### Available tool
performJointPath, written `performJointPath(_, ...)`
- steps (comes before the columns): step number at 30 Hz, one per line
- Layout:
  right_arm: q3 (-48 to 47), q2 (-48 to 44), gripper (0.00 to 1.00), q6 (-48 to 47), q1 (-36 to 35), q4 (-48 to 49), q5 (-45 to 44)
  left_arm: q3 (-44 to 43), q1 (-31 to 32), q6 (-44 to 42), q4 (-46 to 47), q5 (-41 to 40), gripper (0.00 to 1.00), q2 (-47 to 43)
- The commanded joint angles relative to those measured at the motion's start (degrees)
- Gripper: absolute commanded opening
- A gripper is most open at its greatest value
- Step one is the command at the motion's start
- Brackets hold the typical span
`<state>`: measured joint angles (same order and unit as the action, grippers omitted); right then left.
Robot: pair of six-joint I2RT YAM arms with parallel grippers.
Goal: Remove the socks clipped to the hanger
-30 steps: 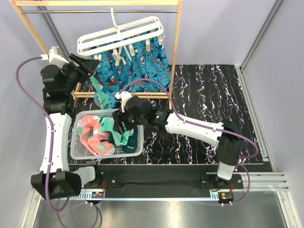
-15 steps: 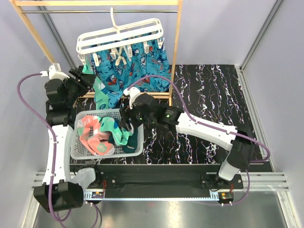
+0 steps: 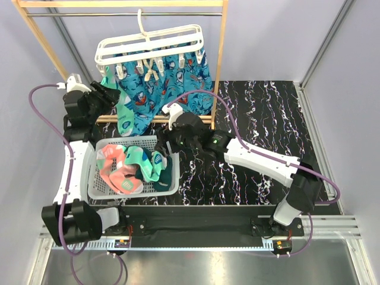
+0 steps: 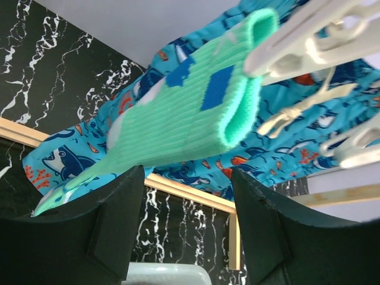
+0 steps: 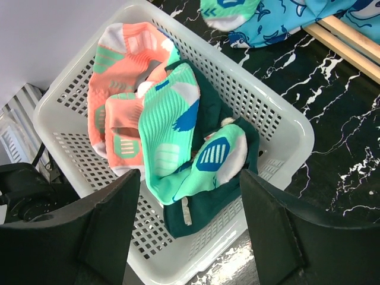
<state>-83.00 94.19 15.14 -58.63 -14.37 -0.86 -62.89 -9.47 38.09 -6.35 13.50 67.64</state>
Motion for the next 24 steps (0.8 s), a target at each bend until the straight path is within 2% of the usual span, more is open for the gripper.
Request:
performJointPath(1, -0.76, -0.42, 0.75, -1.60, 0.71, 3.29, -0.54, -3.02, -0.28, -1.70, 4.68, -0.84, 0.61, 1.62)
performJointPath(2, -0.85, -0.41, 0.74, -1.60, 0.80, 3.47, -0.63, -3.20, -0.28, -1.87, 4.77, -0.58, 0.56, 1.88)
performJointPath(3, -0.85, -0.15, 0.75, -1.95, 0.97, 4.08, -0.89, -3.46, -0.28, -1.96, 4.85, -0.40, 0.44, 1.97)
performJointPath(6, -1.37, 0.73, 0.74, -2.13, 1.41, 4.88, -1.07, -4.34, -0.28, -3.28, 3.81, -0.05, 0.25, 2.15)
performJointPath(8, -2.25, 1.78, 0.74, -2.22, 1.41, 4.79, -0.90, -4.96, -0.19, -4.50, 2.23, -0.57, 0.24, 1.97)
performJointPath(11, -3.39, 2.57, 0.74, -1.87, 1.41, 4.97, -0.20, -4.61, -0.37, -5.30, 1.95, -2.50, 0.39, 0.92)
performJointPath(13, -3.74, 2.84, 0.74, -1.51, 1.41, 5.14, 0.07, -3.82, -0.28, -5.48, 2.65, -3.65, 0.55, 0.30)
performJointPath(14, -4.01, 3.01, 0.74, -1.43, 1.33, 5.14, 0.33, -3.82, -0.28, -5.91, 2.75, -3.74, 0.58, 0.39)
performJointPath(17, -4.27, 3.10, 0.74, -1.25, 1.41, 5.41, 0.42, -3.82, -0.28, -6.53, 3.80, -4.09, 0.62, 1.35)
performJointPath(24, -5.06, 3.63, 0.75, -2.65, 1.50, 5.06, -0.37, -3.20, -0.19, -6.18, 6.17, -2.96, 0.63, 3.12)
